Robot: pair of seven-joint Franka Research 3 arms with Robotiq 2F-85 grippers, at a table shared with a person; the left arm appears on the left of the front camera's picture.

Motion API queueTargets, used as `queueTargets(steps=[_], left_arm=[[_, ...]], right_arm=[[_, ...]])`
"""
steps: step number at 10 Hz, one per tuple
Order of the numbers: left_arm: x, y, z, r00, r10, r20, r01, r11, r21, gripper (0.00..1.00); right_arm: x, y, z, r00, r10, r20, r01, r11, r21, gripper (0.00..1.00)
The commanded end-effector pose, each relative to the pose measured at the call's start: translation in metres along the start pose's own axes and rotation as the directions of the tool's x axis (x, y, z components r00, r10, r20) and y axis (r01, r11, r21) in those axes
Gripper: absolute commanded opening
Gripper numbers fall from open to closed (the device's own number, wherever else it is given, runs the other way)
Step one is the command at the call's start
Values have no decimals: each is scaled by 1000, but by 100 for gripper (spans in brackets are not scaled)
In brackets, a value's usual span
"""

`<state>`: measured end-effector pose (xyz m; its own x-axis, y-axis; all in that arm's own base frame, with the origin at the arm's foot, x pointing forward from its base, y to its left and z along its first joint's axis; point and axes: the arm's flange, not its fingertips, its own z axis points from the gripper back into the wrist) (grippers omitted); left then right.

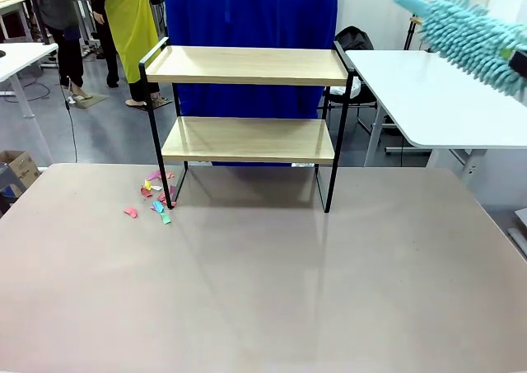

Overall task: Clean the shelf.
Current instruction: Hand the Duster back to the human.

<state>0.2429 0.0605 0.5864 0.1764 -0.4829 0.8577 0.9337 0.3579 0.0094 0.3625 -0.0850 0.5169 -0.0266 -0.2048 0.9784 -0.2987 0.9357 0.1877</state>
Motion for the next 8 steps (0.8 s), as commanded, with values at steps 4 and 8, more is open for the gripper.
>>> queueTargets(steps=[4,8], left_arm=[[1,1,-1,1000,-20,20,20,1000,-8,100],[1,1,-1,1000,-20,20,20,1000,-8,100]], right_arm=[[-67,11,27,990,87,-109,-98,990,-99,16],[-129,5,42,965,81,-249,-110,988,-105,16]])
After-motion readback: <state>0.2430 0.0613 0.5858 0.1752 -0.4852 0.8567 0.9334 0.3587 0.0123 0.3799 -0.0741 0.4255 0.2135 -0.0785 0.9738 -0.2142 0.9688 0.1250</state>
